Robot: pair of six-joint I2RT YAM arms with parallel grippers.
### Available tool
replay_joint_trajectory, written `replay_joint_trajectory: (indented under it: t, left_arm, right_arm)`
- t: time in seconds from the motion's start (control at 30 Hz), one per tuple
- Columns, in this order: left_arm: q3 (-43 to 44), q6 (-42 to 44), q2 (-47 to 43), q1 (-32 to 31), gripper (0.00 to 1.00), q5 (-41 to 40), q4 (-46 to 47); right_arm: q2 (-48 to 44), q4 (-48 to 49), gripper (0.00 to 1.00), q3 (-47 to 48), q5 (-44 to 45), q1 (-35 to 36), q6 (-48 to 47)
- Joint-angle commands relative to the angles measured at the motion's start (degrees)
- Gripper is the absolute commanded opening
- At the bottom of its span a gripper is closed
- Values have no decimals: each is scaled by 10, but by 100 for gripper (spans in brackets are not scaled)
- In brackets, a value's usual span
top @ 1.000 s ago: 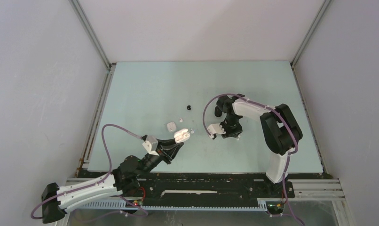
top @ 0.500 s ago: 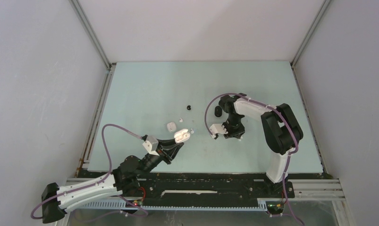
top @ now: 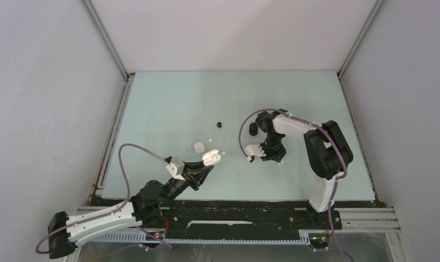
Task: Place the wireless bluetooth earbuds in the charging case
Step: Turn over the left earbud at the center of the board, then pick up the left earbud from the center of the board.
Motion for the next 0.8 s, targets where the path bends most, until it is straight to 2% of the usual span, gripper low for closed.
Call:
replay_joint_trajectory:
  t: [0.0,0.1,0.2,0.33,0.5,0.63,0.77]
  left_arm:
    - [-62,4,1,2,0,-2,15]
    - [-62,4,3,3,0,-3,15]
    - [-62,4,7,3,0,-2,19]
    - [-62,4,24,3,0,0,31]
    - [-57,2,63,3,0,4,59]
    - [-52,3,94,3,0,11,75]
    - [-55,3,86,3,0,13,75]
  right_arm:
    - [-15,-18,7,-8,-2,-4,19]
    - [-34,-23,0,-8,1,-8,31]
    - [-73,-34,0,-9,-14,-14,55]
    - [-159,-36,0,-10,-84,-17,127]
    - [-250,46,0,-62,-131,-25,208]
    - [-217,63,8,-72,-123,-62,191]
    - [-157,73,15,-68,-109,-107,144]
